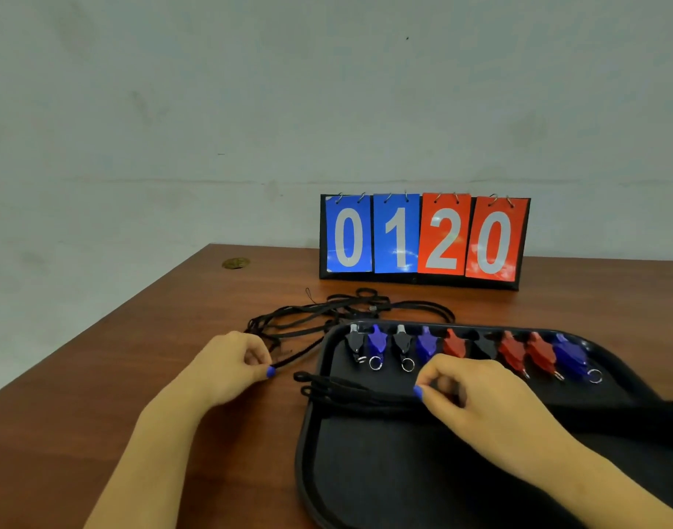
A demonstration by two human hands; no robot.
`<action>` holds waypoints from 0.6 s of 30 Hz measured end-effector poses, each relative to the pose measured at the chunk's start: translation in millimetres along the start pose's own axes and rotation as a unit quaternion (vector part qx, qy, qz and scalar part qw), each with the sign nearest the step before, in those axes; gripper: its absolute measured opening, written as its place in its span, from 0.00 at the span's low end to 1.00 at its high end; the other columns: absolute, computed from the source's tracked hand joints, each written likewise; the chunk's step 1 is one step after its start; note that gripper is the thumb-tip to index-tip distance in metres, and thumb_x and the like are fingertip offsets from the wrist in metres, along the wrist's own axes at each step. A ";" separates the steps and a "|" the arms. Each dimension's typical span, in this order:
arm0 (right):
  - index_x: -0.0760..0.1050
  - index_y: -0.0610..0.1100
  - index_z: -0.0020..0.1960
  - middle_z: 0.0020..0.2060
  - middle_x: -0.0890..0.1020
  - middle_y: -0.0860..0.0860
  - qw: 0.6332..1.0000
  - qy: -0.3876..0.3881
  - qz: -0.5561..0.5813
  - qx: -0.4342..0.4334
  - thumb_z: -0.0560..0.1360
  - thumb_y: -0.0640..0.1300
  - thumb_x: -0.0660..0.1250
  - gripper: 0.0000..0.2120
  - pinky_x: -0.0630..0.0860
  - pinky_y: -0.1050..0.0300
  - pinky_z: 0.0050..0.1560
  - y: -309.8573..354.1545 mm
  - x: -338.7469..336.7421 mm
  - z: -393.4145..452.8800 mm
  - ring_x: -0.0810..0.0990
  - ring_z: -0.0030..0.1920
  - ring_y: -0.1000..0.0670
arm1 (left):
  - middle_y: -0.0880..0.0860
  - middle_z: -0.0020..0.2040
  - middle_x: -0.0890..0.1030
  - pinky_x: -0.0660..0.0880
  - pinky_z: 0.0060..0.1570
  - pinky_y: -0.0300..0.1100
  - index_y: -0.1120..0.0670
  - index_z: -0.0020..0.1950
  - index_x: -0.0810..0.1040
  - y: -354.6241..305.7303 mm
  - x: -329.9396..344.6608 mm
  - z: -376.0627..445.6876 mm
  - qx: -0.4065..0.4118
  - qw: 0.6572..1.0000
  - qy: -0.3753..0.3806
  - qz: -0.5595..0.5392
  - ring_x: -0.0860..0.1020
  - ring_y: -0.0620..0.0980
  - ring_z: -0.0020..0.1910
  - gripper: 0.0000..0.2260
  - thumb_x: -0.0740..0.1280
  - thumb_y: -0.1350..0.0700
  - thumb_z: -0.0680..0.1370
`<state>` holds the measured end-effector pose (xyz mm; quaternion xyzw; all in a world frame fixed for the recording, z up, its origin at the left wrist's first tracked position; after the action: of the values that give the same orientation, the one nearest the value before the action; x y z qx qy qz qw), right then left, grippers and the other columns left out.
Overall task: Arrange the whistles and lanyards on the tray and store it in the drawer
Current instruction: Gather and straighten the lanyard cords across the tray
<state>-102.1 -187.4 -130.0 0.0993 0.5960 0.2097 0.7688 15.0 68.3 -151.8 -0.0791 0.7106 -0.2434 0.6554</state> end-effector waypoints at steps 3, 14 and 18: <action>0.74 0.55 0.45 0.33 0.78 0.57 1.000 0.001 0.002 -0.001 0.75 0.53 0.62 0.04 0.72 0.64 0.38 -0.1 1.6 -0.4 0.73 0.44 0.63 | 0.49 0.44 0.77 0.74 0.43 0.44 0.47 0.40 0.72 8.7 -15.2 -0.9 -0.045 0.990 -0.134 -0.015 0.75 0.48 0.42 0.07 0.63 0.57 0.76; 0.74 0.56 0.44 0.33 0.77 0.58 1.000 0.002 0.007 0.003 0.75 0.54 0.62 0.04 0.71 0.65 0.36 -1.1 1.4 -0.4 0.74 0.41 0.64 | 0.48 0.35 0.73 0.68 0.34 0.33 0.49 0.39 0.66 40.3 -38.5 -36.9 -0.181 0.584 -0.511 -0.604 0.70 0.44 0.29 0.10 0.57 0.61 0.78; 0.73 0.57 0.44 0.34 0.79 0.57 1.000 0.010 0.006 0.007 0.75 0.54 0.62 0.04 0.72 0.64 0.38 -0.3 1.7 -1.0 0.76 0.38 0.58 | 0.48 0.45 0.74 0.70 0.44 0.28 0.50 0.43 0.67 37.6 -37.3 -42.6 -0.206 0.584 -0.550 -0.561 0.73 0.44 0.41 0.07 0.57 0.60 0.78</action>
<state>-102.6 -187.0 -131.9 0.1062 0.6049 0.2108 0.7605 -13.7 127.4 -134.4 -0.7134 0.0601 -0.3200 0.6205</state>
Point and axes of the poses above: each hand's wrist, its own z-axis towards the middle knuckle, its own x-axis out of the palm, y = z × x, the point moved 5 cm from there along z, towards the middle knuckle
